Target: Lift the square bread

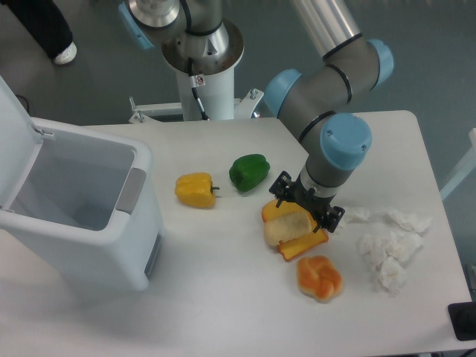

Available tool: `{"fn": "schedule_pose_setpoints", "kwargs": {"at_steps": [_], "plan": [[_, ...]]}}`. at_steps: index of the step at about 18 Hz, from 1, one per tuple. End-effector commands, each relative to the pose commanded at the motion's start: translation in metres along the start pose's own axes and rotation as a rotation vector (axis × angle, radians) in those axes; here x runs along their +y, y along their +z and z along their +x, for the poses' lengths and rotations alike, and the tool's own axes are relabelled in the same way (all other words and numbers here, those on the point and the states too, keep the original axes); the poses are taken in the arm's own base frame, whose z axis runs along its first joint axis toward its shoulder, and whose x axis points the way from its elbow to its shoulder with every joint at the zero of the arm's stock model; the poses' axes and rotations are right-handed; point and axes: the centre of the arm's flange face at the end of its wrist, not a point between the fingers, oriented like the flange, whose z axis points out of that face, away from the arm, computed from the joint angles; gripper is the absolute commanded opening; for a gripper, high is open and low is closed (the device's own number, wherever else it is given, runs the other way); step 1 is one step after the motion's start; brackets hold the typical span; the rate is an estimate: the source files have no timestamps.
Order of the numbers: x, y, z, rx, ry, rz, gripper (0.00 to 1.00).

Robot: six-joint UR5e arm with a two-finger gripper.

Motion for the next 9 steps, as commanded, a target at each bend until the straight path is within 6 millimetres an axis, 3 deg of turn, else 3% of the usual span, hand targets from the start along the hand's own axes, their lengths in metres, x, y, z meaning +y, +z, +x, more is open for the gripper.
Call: {"fn": "schedule_pose_setpoints", "kwargs": {"at_steps": [3,5,9], "plan": [[0.002,0.006,-0.004,-0.009,0.04,-0.023,1.0],[0.014,0.019,-0.006,-0.015,0.058,-0.134,1.0],[0.013,0.026,-0.01,-0.016,0.062,-0.154,1.0]]}}
